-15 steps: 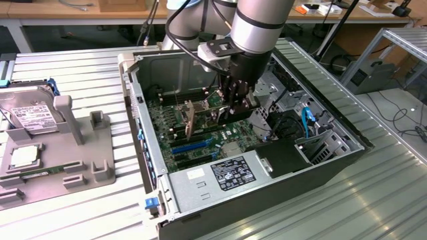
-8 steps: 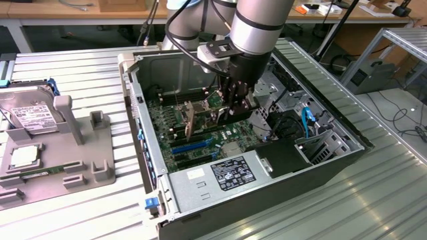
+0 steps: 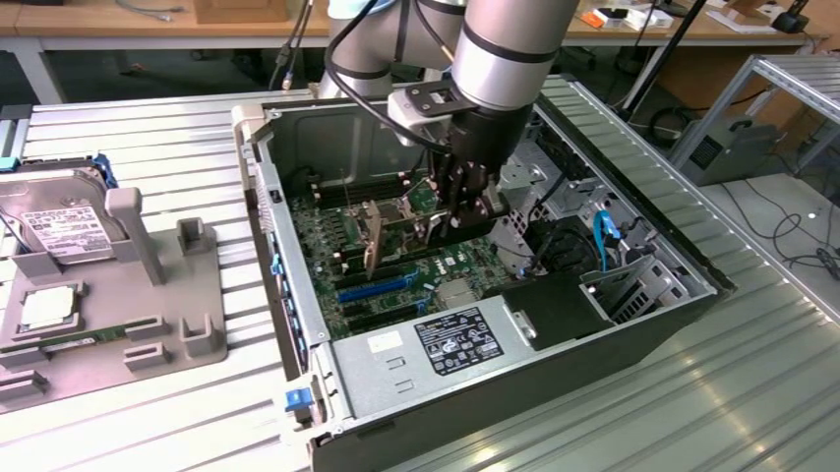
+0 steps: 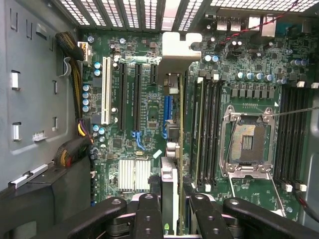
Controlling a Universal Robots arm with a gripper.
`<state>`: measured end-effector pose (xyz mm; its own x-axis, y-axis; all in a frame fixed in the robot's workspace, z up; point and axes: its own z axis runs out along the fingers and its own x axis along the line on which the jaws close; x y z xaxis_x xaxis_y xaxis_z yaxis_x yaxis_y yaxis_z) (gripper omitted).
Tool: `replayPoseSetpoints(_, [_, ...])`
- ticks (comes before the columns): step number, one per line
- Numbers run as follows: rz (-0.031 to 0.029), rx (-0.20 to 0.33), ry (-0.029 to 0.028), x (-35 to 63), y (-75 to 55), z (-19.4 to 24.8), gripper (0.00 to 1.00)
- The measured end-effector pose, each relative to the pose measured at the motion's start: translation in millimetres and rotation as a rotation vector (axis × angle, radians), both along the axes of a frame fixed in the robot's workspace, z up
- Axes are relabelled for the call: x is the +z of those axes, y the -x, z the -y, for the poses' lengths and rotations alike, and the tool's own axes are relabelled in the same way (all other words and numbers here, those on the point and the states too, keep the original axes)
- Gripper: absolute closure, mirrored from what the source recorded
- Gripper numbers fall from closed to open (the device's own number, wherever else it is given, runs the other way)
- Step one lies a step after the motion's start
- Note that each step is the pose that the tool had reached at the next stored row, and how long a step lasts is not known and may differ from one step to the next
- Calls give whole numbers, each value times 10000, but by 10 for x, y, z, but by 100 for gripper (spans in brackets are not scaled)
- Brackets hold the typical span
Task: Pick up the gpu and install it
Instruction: 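Insert the gpu into the slot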
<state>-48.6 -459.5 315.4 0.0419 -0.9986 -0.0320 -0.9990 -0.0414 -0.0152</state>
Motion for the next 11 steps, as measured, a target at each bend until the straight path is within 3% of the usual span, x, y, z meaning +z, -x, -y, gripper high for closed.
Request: replayPoseSetpoints(11, [0,0,0,-26,9,4,73])
